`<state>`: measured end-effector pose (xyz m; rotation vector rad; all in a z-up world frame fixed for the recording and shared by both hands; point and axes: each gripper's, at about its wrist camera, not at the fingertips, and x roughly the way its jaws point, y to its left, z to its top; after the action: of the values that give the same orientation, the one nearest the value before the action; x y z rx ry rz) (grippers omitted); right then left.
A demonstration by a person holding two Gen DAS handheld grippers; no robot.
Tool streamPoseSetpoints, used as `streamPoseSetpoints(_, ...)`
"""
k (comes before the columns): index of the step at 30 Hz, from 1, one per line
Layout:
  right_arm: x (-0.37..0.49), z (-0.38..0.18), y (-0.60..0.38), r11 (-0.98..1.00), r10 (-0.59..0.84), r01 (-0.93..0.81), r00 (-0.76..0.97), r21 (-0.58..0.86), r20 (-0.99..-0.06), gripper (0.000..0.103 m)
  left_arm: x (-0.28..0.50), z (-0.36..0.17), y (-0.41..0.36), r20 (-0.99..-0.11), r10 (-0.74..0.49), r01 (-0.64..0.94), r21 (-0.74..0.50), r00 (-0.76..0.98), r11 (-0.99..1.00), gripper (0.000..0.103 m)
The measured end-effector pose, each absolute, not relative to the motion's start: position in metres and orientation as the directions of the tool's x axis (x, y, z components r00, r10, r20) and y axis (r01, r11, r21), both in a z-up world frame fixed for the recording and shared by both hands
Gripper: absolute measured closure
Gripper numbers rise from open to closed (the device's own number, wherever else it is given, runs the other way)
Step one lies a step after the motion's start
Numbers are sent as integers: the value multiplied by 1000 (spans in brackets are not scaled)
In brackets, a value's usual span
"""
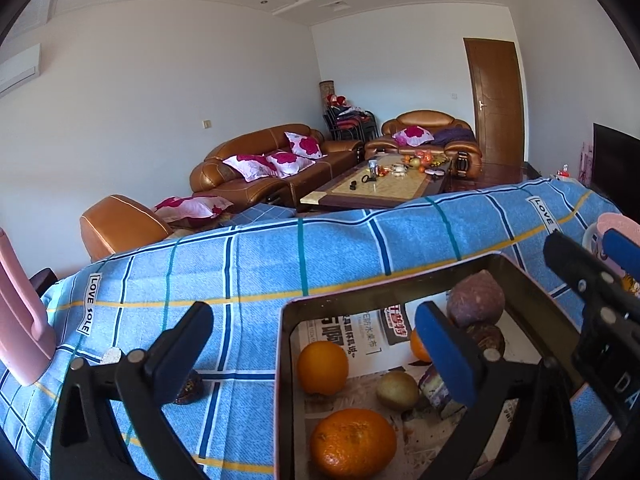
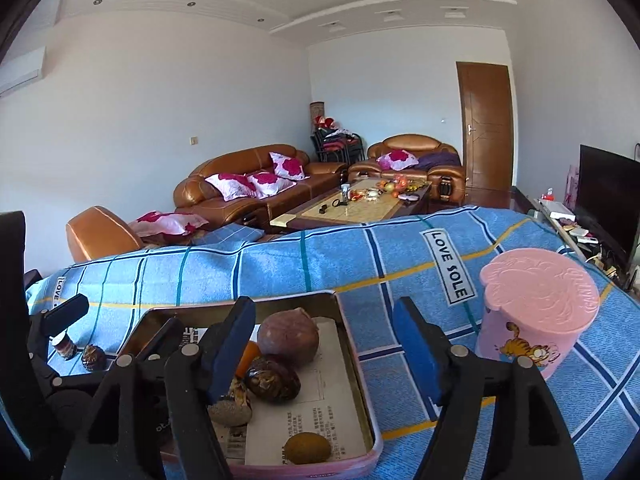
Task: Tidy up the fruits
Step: 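Move both open tools away from the box toward the jar and brown fruit on the bedspread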
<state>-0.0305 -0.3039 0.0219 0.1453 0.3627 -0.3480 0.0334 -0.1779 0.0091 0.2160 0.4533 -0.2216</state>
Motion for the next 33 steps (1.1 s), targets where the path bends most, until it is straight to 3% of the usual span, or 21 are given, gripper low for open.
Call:
streamPoseSetpoints(4,-42,28,-307,913,-355,399,883,91,-307,29,32,10,-173,-446,-169,257,143,879,956,0)
streamPoseSetpoints(7,-52,30,-307,902,-379,415,893,115,-243,17,30,9,-172,-452,-171,262,146,875,954,0)
streamPoseSetpoints(9,-57,30,-305,904,-382,412,900,118,-209,15,28,9,-169,-451,-170,256,139,876,957,0)
streamPoseSetpoints(17,-47,27,-298,923,-346,378,901,79,-262,15,16,9,-154,-460,-169,245,111,872,963,0)
streamPoseSetpoints(33,-70,22,-281,906,-391,420,877,48,-281,15,-8,10,-142,-451,-145,229,137,881,964,0)
